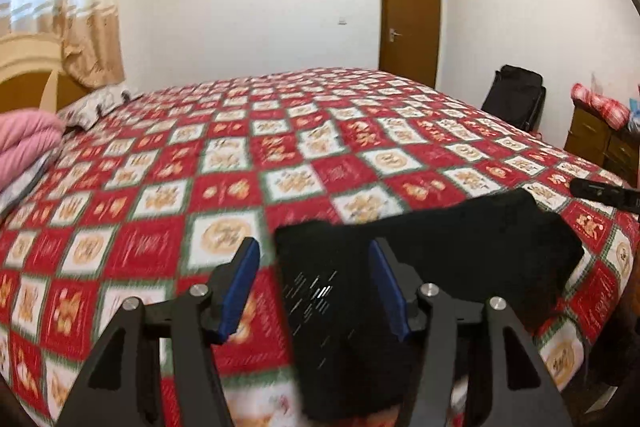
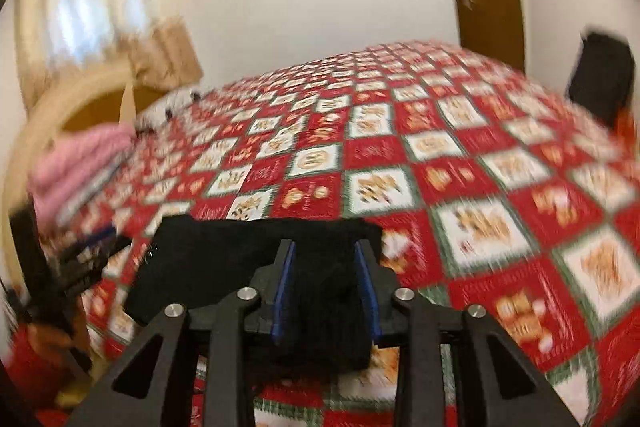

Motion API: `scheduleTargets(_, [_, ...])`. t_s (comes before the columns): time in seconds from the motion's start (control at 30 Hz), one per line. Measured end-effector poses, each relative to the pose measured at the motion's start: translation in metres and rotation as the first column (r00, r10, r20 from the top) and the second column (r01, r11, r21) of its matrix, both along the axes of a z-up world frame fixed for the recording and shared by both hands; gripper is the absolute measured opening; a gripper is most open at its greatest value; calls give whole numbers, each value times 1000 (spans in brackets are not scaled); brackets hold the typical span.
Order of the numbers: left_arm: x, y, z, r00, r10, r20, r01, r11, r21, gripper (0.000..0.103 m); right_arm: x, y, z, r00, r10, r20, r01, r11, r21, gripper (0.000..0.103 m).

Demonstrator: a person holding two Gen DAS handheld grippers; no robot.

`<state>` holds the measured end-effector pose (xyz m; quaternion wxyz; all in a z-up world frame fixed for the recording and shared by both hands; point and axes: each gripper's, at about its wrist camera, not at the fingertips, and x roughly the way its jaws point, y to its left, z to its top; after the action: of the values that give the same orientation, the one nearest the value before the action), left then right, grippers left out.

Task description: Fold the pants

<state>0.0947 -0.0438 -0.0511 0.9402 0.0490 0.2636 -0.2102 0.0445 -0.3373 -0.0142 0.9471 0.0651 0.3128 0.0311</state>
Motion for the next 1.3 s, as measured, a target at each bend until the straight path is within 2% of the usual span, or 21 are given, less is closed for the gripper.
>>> scheduleTargets(0.03, [4, -7, -1, 1000, 5, -5, -5, 1000, 12, 66, 9, 7, 0, 1000, 12, -6, -13, 999, -33, 29])
scheduleTargets(0.1, [17, -21, -12, 996, 48, -69, -44, 998, 55, 66, 37, 20, -9, 999, -2, -41, -2, 995, -96, 30])
scheduleTargets(0.17, [23, -26, -27, 986, 82, -146, -71, 994, 83, 66, 66, 16, -26, 995, -15, -99, 9, 998, -67, 30])
scheduleTargets(0.23, [22, -26, -43, 976, 100, -192, -82, 991, 101, 68, 90, 4, -54, 979, -52, -196, 48, 998, -29, 30])
scheduleTargets(0.27, [20, -25, -51, 974, 103, -202, -82, 990, 111, 71, 96, 0, -64, 976, -56, -211, 55, 998, -9, 30])
scheduleTargets(0.33, [19, -21, -60, 970, 124, -210, -101, 988, 117, 83, 94, -3, -65, 986, -56, -155, 55, 998, -8, 30])
scheduleTargets(0.4, [22, -17, -60, 963, 147, -227, -127, 987, 102, 89, 94, -3, -63, 985, -64, -158, 64, 998, -3, 30])
scheduleTargets(0.53, [24, -12, -56, 955, 150, -256, -130, 987, 94, 90, 72, -7, -43, 993, -41, -113, 52, 994, 93, 38])
scheduleTargets(0.6, [24, -11, -54, 954, 155, -257, -135, 986, 95, 90, 53, -12, -33, 997, -38, -70, 48, 989, 142, 57])
scheduleTargets(0.63, [24, -10, -54, 952, 157, -262, -137, 986, 92, 90, 46, -13, -29, 997, -55, -51, 62, 988, 144, 70])
scheduleTargets(0.67, [24, -10, -53, 949, 159, -271, -140, 986, 90, 90, 40, -13, -26, 997, -75, -27, 78, 987, 140, 75])
scheduleTargets(0.77, [22, -9, -48, 949, 155, -273, -138, 987, 80, 90, 17, -22, -21, 990, -139, 38, 134, 984, 117, 78])
scheduleTargets(0.83, [22, -10, -45, 953, 153, -261, -135, 987, 84, 90, 15, -30, -30, 987, -163, -4, 163, 980, 112, 80])
scheduleTargets(0.9, [21, -11, -43, 955, 148, -258, -131, 988, 82, 90, 17, -40, -49, 980, -175, -94, 188, 970, 157, 80])
scheduleTargets(0.97, [20, -9, -42, 955, 143, -260, -129, 989, 70, 90, 16, -45, -64, 975, -175, -138, 201, 959, 200, 80])
scheduleTargets(1.0, [19, -9, -42, 955, 142, -261, -129, 989, 67, 90, 14, -45, -69, 976, -171, -134, 196, 961, 198, 80])
scheduleTargets(1.07, [20, -9, -44, 953, 142, -268, -127, 989, 72, 90, 14, -36, -70, 980, -159, -119, 175, 975, 135, 81])
scheduleTargets(1.17, [21, -5, -51, 947, 149, -285, -133, 988, 75, 91, 12, -32, -73, 980, -153, -127, 169, 977, 132, 81])
scheduleTargets(1.3, [22, 1, -61, 936, 145, -321, -141, 989, 35, 96, 7, -26, -78, 983, -143, -111, 156, 982, 109, 81])
